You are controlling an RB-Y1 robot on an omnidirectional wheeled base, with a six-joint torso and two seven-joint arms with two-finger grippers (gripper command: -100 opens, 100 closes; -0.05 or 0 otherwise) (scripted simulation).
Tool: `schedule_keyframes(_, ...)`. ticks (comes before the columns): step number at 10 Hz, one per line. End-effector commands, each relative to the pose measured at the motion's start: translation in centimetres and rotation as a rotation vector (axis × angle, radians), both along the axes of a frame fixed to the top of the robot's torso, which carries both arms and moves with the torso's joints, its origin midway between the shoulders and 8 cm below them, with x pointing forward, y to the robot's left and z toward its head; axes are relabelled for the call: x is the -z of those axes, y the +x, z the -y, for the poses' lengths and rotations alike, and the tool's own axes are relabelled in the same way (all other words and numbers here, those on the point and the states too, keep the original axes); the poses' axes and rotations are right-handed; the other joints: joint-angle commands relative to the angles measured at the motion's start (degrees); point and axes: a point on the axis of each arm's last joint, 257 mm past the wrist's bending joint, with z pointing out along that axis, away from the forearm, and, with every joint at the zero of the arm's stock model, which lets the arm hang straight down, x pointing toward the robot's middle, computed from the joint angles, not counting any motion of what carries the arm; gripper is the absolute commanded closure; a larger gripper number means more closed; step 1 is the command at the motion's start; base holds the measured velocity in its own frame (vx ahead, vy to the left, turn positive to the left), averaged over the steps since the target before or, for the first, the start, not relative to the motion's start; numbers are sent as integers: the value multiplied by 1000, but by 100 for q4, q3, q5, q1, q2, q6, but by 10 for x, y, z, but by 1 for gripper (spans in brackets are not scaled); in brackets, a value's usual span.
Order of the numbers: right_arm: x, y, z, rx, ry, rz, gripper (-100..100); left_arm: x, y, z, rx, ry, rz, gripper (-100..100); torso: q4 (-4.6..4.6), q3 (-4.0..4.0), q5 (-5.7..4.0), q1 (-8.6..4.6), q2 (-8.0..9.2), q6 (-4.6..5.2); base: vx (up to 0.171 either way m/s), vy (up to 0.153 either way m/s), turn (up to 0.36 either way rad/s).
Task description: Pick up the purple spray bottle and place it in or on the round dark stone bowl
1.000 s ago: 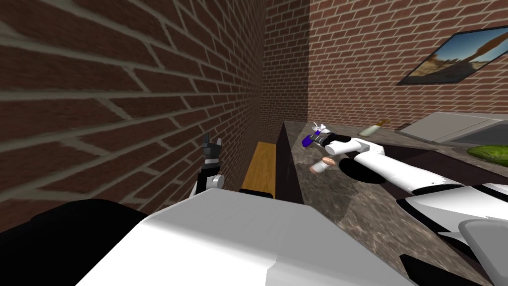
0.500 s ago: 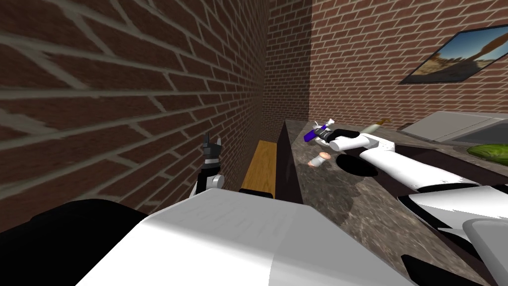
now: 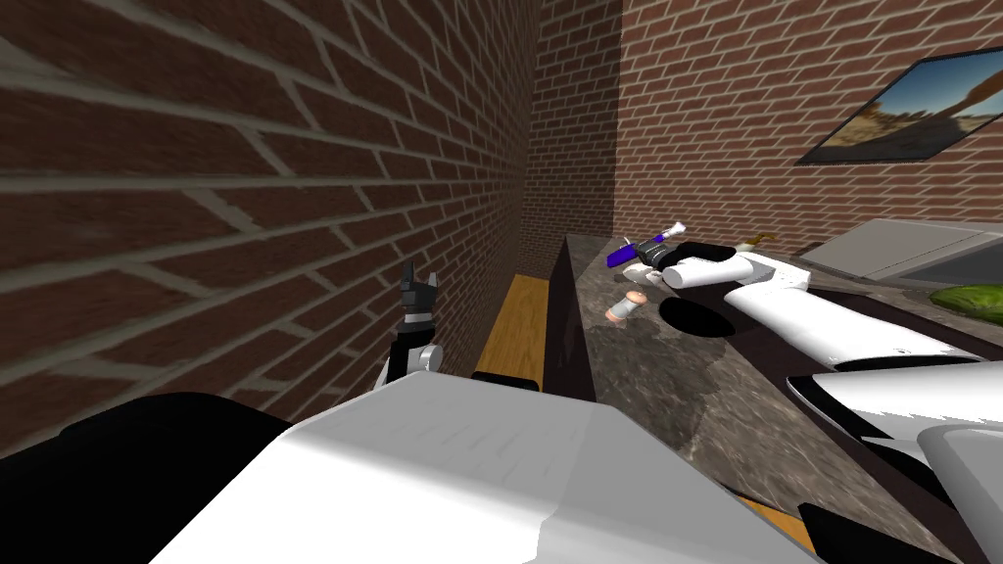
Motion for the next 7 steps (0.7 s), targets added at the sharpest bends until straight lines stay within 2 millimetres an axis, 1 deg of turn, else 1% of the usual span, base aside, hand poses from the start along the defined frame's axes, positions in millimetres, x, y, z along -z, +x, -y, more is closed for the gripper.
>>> schedule_keyframes(1, -12, -1, 4, 13, 49, 32, 100, 0, 0, 0, 0, 0, 0, 0, 0, 0, 0, 0, 0, 0, -130, -21, 56)
schedule_keyframes(2, -12, -1, 4, 15, 64, 35, 100, 0, 0, 0, 0, 0, 0, 0, -1, -1, -3, -3, -3, 3, -58, -11, -2)
schedule_keyframes(3, -32, -1, 13, 35, 106, 80, 100, 0, 0, 0, 0, 0, 0, 0, -5, -12, -5, -5, -21, 6, -95, -3, 77)
schedule_keyframes(4, -32, -1, 13, 39, 136, 86, 100, 0, 0, 0, 0, 0, 0, 0, -5, -11, -3, -2, -19, -1, -111, -20, 62)
schedule_keyframes(5, -32, -1, 13, 40, 145, 88, 100, 0, 0, 0, 0, 0, 0, 0, -5, -10, -4, -5, -17, 1, -59, -20, 5)
schedule_keyframes(6, -51, -2, 23, 61, 197, 135, 100, 0, 0, 0, 0, 0, 0, 0, -8, -16, -6, -8, -28, 4, -115, -41, 70)
schedule_keyframes(7, -51, -2, 23, 64, 220, 139, 100, 0, 0, 0, 0, 0, 0, 0, -5, -11, -5, -16, -17, 3, -113, -40, 70)
